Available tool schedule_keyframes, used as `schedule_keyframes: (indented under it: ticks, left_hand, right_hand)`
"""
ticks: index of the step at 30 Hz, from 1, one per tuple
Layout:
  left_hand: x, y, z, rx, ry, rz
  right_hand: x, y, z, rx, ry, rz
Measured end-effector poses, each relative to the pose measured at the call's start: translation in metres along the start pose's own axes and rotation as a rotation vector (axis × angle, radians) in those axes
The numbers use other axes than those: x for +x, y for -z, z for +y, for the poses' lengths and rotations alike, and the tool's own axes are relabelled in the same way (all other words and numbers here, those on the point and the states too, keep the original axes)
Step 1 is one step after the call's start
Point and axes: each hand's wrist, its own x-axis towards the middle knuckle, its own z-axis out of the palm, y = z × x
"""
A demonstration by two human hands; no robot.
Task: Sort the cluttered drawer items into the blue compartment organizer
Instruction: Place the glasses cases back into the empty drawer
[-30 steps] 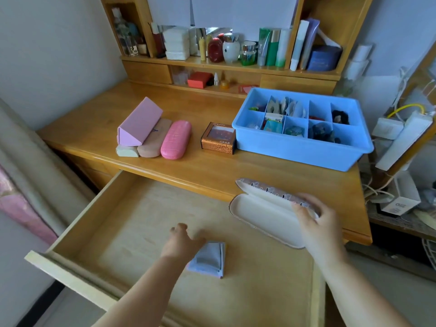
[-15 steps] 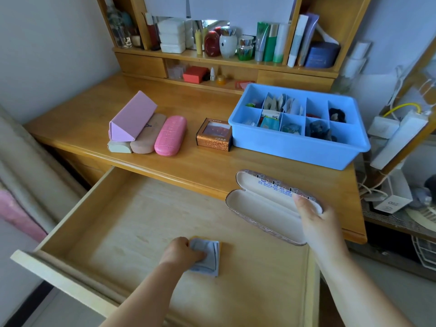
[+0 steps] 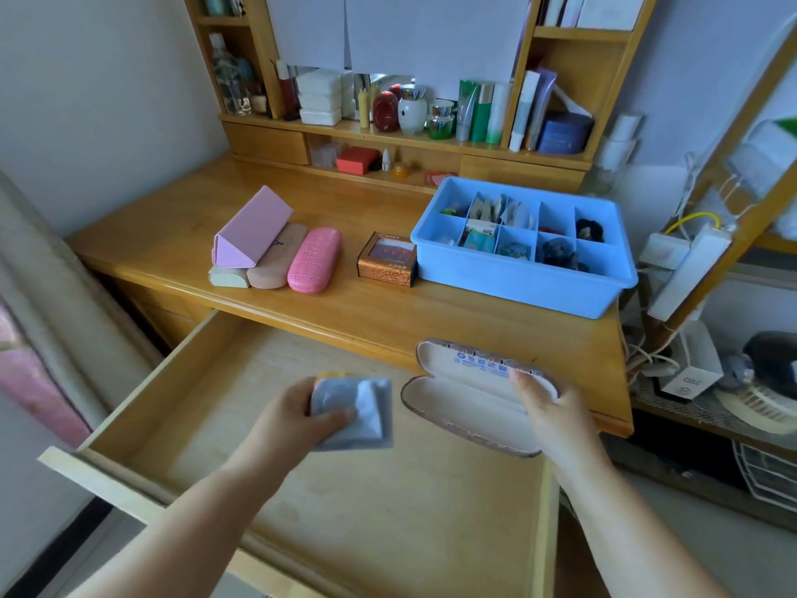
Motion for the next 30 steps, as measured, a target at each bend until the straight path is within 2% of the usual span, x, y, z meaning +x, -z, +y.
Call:
schedule_keyframes:
  ticks: [3,5,7,10,11,14,22,23,25,27,28,30]
  left_hand:
    - [-0.014,-0.018,0.043,-0.29,-0.017,-0.292]
    - [-0.02,-0.036,0.061,-0.239,-0.016,-0.386]
    - [-0.02,-0.051,0.068,0.005,-0.086,-0.321]
    - [-0.015,-0.062,0.066,0.539,-0.174,-0.114]
    - [-0.015,-0.062,0.066,0.613,-0.188,-0.102]
    - [-0.019,-0.063,0.066,0.683,-0.235,-0.097]
    - [-0.042,-0.054,0.068,0.835,-0.403,0.163]
    - [-0.047,-0.05,0.066,0.822,-0.505,0.22]
    - [-0.056,-0.044,0.063,0.829,-0.814,0.27]
    - [-0.062,-0.045,0.058,0.906,-1.039,0.154]
    - [-0.064,-0.049,0.055,0.954,-1.065,0.074]
    - [-0.067,-0.059,0.052,1.008,-0.995,0.0]
  right_hand:
    - [-0.007,-0.015,0.0,0.003,-0.018,-0.069]
    - [-0.013,-0.025,-0.004,-0.05,-0.006,-0.146]
    - [-0.019,-0.031,-0.008,-0.045,-0.001,-0.223]
    - [-0.027,-0.029,-0.015,-0.036,0.009,-0.249]
    - [-0.029,-0.028,-0.016,-0.04,0.011,-0.241]
    - [-0.032,-0.026,-0.019,-0.041,0.008,-0.217]
    - [-0.034,-0.026,-0.034,-0.026,0.018,-0.192]
    - [-0.035,-0.026,-0.034,-0.02,0.004,-0.19]
    - [-0.036,-0.025,-0.036,0.016,-0.023,-0.178]
    - [-0.037,-0.026,-0.039,0.035,-0.013,-0.176]
    - [-0.038,-0.028,-0.04,0.034,-0.004,-0.184]
    - [-0.043,-0.034,-0.044,0.028,0.014,-0.198]
